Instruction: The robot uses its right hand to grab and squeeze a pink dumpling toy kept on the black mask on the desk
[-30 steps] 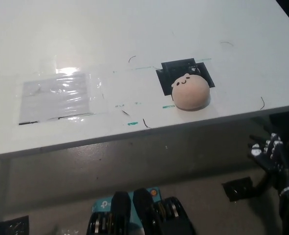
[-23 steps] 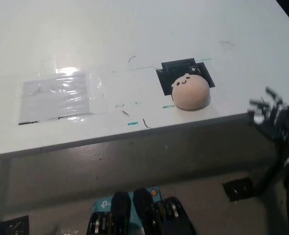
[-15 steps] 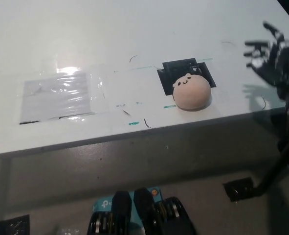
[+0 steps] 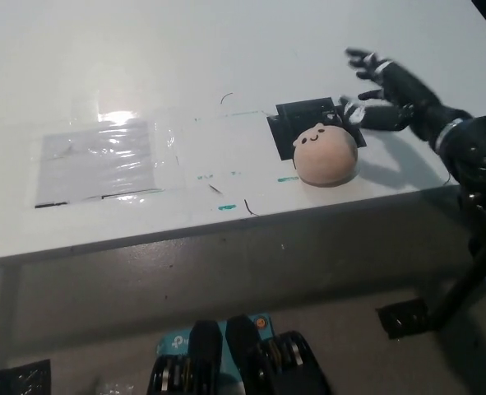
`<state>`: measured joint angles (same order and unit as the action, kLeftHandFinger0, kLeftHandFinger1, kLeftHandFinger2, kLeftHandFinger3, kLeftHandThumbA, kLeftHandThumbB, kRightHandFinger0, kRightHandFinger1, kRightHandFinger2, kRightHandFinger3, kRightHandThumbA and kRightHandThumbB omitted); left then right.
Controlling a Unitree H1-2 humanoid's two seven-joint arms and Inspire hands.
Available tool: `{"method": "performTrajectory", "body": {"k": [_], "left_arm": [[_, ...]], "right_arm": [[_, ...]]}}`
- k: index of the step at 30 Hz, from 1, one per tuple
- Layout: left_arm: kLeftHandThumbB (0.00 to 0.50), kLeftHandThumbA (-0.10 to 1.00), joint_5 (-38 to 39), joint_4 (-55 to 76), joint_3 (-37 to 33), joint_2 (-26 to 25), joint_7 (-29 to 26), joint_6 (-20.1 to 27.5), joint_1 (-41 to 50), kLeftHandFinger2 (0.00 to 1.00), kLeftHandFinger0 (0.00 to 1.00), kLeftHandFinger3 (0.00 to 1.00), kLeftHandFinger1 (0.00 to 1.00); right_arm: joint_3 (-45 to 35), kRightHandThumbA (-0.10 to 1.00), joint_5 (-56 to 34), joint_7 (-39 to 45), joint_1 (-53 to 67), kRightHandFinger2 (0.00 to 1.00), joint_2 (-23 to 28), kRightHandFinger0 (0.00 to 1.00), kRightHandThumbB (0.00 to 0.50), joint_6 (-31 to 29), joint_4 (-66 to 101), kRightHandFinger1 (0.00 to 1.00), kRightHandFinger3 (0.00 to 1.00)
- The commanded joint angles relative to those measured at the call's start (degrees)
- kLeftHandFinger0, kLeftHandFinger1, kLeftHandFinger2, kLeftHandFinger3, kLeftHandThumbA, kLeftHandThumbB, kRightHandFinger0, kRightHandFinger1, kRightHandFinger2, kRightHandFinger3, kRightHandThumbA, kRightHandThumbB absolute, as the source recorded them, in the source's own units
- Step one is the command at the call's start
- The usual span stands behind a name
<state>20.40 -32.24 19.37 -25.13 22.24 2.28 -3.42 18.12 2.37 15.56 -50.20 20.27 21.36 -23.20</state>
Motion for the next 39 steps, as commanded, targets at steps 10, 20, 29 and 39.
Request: {"method": "performTrajectory", "body": {"k": [10,20,29,39], "left_arm": [[0.500,0.93,1.13,0.66,0.59,-1.43,0.98,1.38,-0.70,0.09,0.00,0.17,0.00],[0.500,0.96,1.35,0.31,0.70,-1.78,1.46,1.76,-1.17,0.10,0.00,0.18,0.01],[0.500,1.00,1.43,0.73,0.71,-1.64,1.32,1.31,-1.27,0.12,0.00,0.18,0.02],[0.500,1.00,1.29,1.31,0.82,-1.80,1.15,1.51,-1.02,0.12,0.00,0.18,0.02]], "right_arm": [[4.76,0.56,9.43,-0.18,-6.34,1.00,-1.09,1.00,0.404,-9.89,-8.76,1.00,1.00],[2.47,0.56,10.47,-3.49,-2.67,1.00,-5.98,1.00,0.430,-14.56,-10.35,1.00,1.00],[1.02,0.52,10.75,-3.30,1.88,1.00,-8.61,1.00,0.424,-15.43,-7.93,1.00,1.00],[2.34,0.47,17.05,-8.00,3.04,1.00,-5.55,1.00,0.410,-19.46,-13.36,1.00,1.00]]}}
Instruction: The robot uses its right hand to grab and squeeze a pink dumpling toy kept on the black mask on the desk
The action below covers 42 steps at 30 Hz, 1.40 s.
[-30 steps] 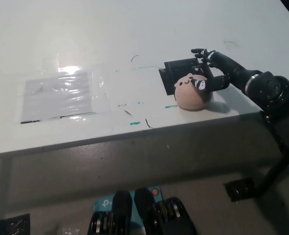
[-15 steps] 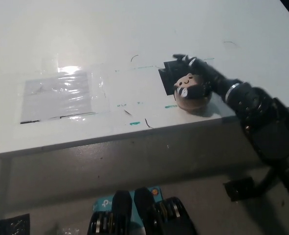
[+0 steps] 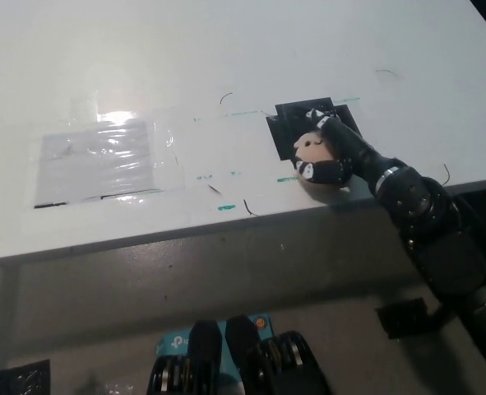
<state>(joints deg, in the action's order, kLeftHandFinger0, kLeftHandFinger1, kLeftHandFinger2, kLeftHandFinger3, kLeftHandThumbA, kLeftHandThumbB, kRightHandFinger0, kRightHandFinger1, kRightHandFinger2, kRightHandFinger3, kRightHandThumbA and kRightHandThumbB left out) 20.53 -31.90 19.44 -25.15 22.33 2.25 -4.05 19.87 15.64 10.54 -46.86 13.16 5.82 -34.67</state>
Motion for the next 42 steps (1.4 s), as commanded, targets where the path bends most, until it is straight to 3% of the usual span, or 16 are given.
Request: {"method": "performTrajectory", "body": {"k": [1,22,25,26,27,28,29,30,31,32,33,35,36,38,40,42], "left_arm": [[0.500,1.00,1.15,0.72,0.75,-1.79,1.14,1.83,-0.46,0.12,0.00,0.18,0.01],[0.500,1.00,-0.18,1.96,0.23,-3.01,0.16,1.02,-2.17,0.04,0.00,0.07,0.00],[0.500,1.00,-0.19,1.83,0.17,-3.02,0.25,1.09,-2.39,0.04,0.00,0.04,0.01],[0.500,1.00,0.04,1.22,0.24,-3.03,0.77,1.95,-2.53,0.04,0.00,0.03,0.01],[0.500,1.00,-0.06,0.98,0.23,-3.06,0.70,2.08,-2.60,0.04,0.00,0.02,0.02],[0.500,1.00,-0.02,0.87,0.29,-3.12,0.75,2.16,-2.63,0.04,0.00,0.02,0.02],[0.500,1.00,0.11,0.86,0.37,-3.19,0.88,2.21,-2.64,0.04,0.00,0.02,0.02],[0.500,1.00,0.06,1.57,0.47,-3.15,0.44,1.52,-2.34,0.04,0.00,0.01,0.02],[0.500,1.00,0.15,1.81,0.52,-3.15,0.47,1.33,-2.24,0.05,0.00,0.01,0.02],[0.500,1.00,0.25,1.65,0.52,-3.17,0.70,1.41,-2.28,0.05,0.00,0.01,0.02],[0.500,1.00,0.53,1.44,0.58,-3.13,1.06,1.56,-2.31,0.05,0.00,0.01,0.02],[0.500,1.00,0.17,1.74,0.49,-3.09,0.64,1.48,-2.17,0.05,0.00,0.01,0.02],[0.500,1.00,0.37,1.55,0.60,-3.00,0.85,1.75,-2.13,0.05,0.00,0.01,0.03],[0.500,1.00,0.18,1.46,0.51,-3.05,0.80,1.89,-2.13,0.05,0.00,0.02,0.03],[0.500,1.00,0.28,1.27,0.40,-2.88,1.06,2.11,-2.21,0.05,0.00,0.02,0.03],[0.500,1.00,0.08,1.53,0.33,-2.86,0.79,1.97,-2.21,0.04,0.00,0.00,0.03]], "right_arm": [[0.53,0.46,4.17,-3.32,-0.54,1.00,1.74,1.00,0.401,-4.50,-2.24,1.00,1.00],[10.50,0.49,7.82,8.87,-6.67,1.00,-2.87,1.00,0.403,-2.93,-9.94,1.00,1.00],[12.69,0.53,9.50,9.40,-7.39,1.00,-3.11,0.96,0.450,-2.66,-10.42,1.00,1.00],[14.34,0.46,11.11,9.93,-7.39,0.93,-2.85,0.34,0.413,-2.46,-9.87,0.58,1.00],[14.96,0.45,11.68,10.06,-7.29,0.86,-2.68,0.16,0.409,-1.30,-9.19,0.43,1.00],[15.36,0.38,12.04,10.15,-7.21,1.00,-2.51,0.18,0.367,-0.72,-8.75,0.44,1.00],[15.57,0.38,12.21,10.20,-7.14,1.00,-2.38,0.19,0.377,-0.60,-8.52,0.43,1.00],[16.21,0.13,13.62,9.58,-6.23,1.00,-1.73,0.00,0.237,0.89,-6.46,0.17,1.00],[16.56,-0.05,14.44,8.32,-5.94,0.82,-1.37,0.00,0.147,-0.08,-6.24,0.04,1.00],[16.66,-0.10,14.65,7.64,-5.77,0.76,-1.08,0.00,0.125,-1.01,-6.21,0.00,1.00],[16.84,-0.10,15.32,6.76,-5.41,0.56,-0.59,0.00,0.023,-1.48,-5.46,0.00,1.00],[16.95,-0.10,16.28,5.23,-5.25,0.44,-0.25,0.01,0.000,-2.21,-5.47,0.04,1.00],[17.35,-0.10,19.12,-2.55,-4.76,0.32,0.14,0.00,0.000,-6.85,-7.07,0.04,0.95],[17.46,-0.10,20.89,-7.79,-4.40,0.18,0.35,0.00,0.000,-10.02,-8.33,0.01,0.42],[17.17,-0.10,22.52,-12.83,-3.63,0.15,0.66,0.00,0.000,-12.28,-8.64,0.04,0.06],[16.11,-0.10,23.32,-20.96,-3.00,0.45,0.38,0.00,0.000,-16.68,-10.57,0.16,0.13]]}}
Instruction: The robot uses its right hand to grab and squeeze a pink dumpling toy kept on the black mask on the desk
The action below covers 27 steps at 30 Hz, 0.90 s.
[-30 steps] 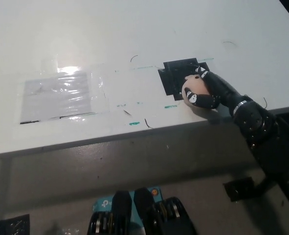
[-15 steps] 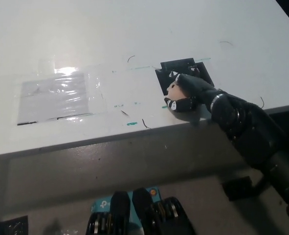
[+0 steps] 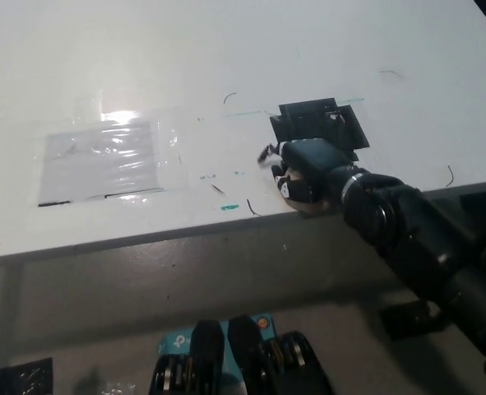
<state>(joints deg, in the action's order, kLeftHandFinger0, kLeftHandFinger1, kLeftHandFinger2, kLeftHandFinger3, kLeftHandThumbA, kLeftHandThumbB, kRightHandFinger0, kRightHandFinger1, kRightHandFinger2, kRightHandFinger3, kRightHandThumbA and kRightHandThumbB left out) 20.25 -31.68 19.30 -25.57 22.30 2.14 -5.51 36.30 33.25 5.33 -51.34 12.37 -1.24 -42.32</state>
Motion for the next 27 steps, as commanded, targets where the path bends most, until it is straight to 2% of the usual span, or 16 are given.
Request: {"method": "performTrajectory", "body": {"k": [1,2,3,4,5,6,8,9,12,13,15,16,17,19,20,27], "left_arm": [[0.500,1.00,0.45,1.35,0.45,-2.37,0.98,2.25,-0.76,0.03,0.00,0.00,0.02],[0.500,1.00,0.26,1.43,0.43,-2.33,0.54,1.90,-0.78,0.03,0.00,0.00,0.02],[0.500,1.00,0.29,1.19,0.36,-2.43,0.86,2.20,-0.80,0.03,0.00,0.00,0.02],[0.500,1.00,0.26,1.27,0.33,-2.44,0.81,2.13,-0.79,0.03,0.00,0.00,0.02],[0.500,1.00,0.39,0.92,0.35,-2.49,1.00,2.27,-0.92,0.04,0.00,0.00,0.02],[0.500,1.00,0.40,0.93,0.32,-2.23,0.84,2.30,-0.97,0.04,0.00,0.00,0.02],[0.500,1.00,0.29,0.67,0.20,-2.06,0.86,2.59,-1.00,0.05,0.00,0.00,0.02],[0.500,1.00,0.27,1.00,0.32,-1.93,0.37,2.16,-0.96,0.04,0.00,0.00,0.02],[0.500,1.00,0.08,1.31,0.11,-2.10,0.62,2.19,-0.79,0.07,0.00,0.02,0.02],[0.500,1.00,0.38,1.52,0.22,-2.03,0.84,2.10,-0.57,0.06,0.00,0.01,0.01],[0.500,1.00,0.33,1.38,0.19,-2.09,0.90,2.18,-0.58,0.06,0.00,0.01,0.01],[0.500,1.00,0.29,1.02,0.12,-2.13,1.09,2.54,-0.71,0.05,0.00,0.01,0.01],[0.500,1.00,0.29,1.05,0.15,-2.15,1.07,2.54,-0.69,0.05,0.00,0.00,0.01],[0.500,1.00,0.26,0.95,0.21,-2.13,0.95,2.61,-0.61,0.06,0.00,0.02,0.02],[0.500,1.00,0.35,1.00,0.27,-2.03,0.91,2.45,-0.42,0.06,0.00,0.02,0.02],[0.500,1.00,0.28,0.84,0.13,-1.96,1.12,2.70,-0.21,0.07,0.00,0.05,0.01]], "right_arm": [[-1.78,-0.10,5.25,-21.65,1.90,0.50,0.54,0.00,0.003,-12.59,-4.79,0.22,0.13],[-2.33,-0.10,5.26,-24.91,2.02,0.48,0.26,0.00,0.000,-14.26,-5.85,0.24,0.14],[-2.67,-0.10,5.44,-27.93,2.08,0.46,0.13,0.00,0.000,-16.18,-6.56,0.22,0.04],[-2.99,-0.10,5.51,-30.19,2.08,0.40,-0.09,0.00,0.021,-17.39,-7.15,0.17,0.01],[-3.96,-0.10,5.53,-35.09,2.10,0.41,-0.74,0.00,0.057,-19.33,-8.20,0.15,0.01],[-4.34,-0.10,5.84,-36.67,2.08,0.55,-0.72,0.00,0.129,-19.45,-7.73,0.20,0.10],[-4.95,-0.10,5.94,-38.73,2.01,0.63,-0.86,0.00,0.175,-20.29,-7.33,0.28,0.24],[-5.36,-0.10,5.80,-40.15,1.73,0.64,-1.00,0.00,0.168,-21.87,-7.38,0.29,0.31],[-7.03,-0.10,6.11,-44.35,0.82,0.56,-1.25,0.00,0.197,-22.38,-5.84,0.22,0.41],[-7.67,-0.10,5.62,-44.27,1.08,0.58,-1.17,0.00,0.194,-22.83,-5.02,0.23,0.45],[-8.16,-0.10,5.99,-46.02,0.71,0.61,-1.03,0.00,0.207,-23.04,-4.45,0.22,0.45],[-9.07,-0.10,5.87,-46.31,0.45,0.60,-0.64,0.00,0.175,-22.85,-2.88,0.20,0.44],[-9.37,-0.10,5.94,-46.57,0.25,0.58,-0.49,0.00,0.176,-22.89,-2.32,0.19,0.41],[-9.60,-0.10,6.60,-47.64,0.02,0.54,-0.40,0.00,0.188,-22.73,-1.68,0.17,0.36],[-10.12,-0.10,6.14,-47.61,0.10,0.51,-0.39,0.00,0.220,-23.85,-1.61,0.16,0.36],[-13.45,-0.10,5.65,-47.64,-1.23,0.58,0.24,0.00,0.229,-23.39,1.31,0.18,0.35]]}}
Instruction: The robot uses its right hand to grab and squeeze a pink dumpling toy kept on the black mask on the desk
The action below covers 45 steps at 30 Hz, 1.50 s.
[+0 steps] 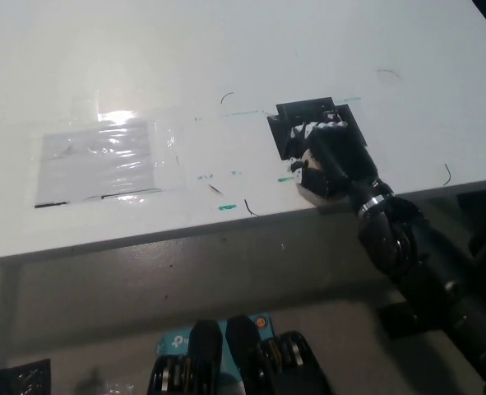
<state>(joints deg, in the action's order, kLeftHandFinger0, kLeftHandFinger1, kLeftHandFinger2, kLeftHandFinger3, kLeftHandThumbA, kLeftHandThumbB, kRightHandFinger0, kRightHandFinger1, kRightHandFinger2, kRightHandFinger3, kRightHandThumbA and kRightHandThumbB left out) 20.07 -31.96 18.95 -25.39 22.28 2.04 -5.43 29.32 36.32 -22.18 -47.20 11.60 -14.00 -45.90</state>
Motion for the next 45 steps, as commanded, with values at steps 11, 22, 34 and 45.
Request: {"method": "performTrajectory", "body": {"k": [11,22,34,45], "left_arm": [[0.500,1.00,0.47,2.13,0.38,-2.02,0.89,1.72,0.19,0.08,0.00,0.06,0.02],[0.500,1.00,-0.19,2.32,0.19,-2.57,0.65,2.38,-0.84,0.09,0.00,0.08,0.02],[0.500,1.00,-0.44,2.31,0.29,-2.86,0.50,2.62,-1.12,0.10,0.00,0.09,0.02],[0.500,1.00,-0.19,2.16,0.42,-3.01,0.73,2.59,-1.17,0.13,0.00,0.12,0.03]], "right_arm": [[-11.20,-0.10,3.40,-19.52,-10.18,0.59,1.05,0.00,0.204,-10.75,6.91,0.13,0.29],[-11.09,-0.10,4.70,-20.88,-11.33,0.52,-0.11,0.00,0.227,-11.48,3.93,0.17,0.32],[-10.22,-0.10,5.34,-21.24,-9.51,0.50,-1.11,0.00,0.219,-9.59,-0.64,0.20,0.30],[-9.16,-0.10,6.25,-24.62,-10.06,0.44,-1.12,0.00,0.237,-11.94,-6.61,0.11,0.32]]}}
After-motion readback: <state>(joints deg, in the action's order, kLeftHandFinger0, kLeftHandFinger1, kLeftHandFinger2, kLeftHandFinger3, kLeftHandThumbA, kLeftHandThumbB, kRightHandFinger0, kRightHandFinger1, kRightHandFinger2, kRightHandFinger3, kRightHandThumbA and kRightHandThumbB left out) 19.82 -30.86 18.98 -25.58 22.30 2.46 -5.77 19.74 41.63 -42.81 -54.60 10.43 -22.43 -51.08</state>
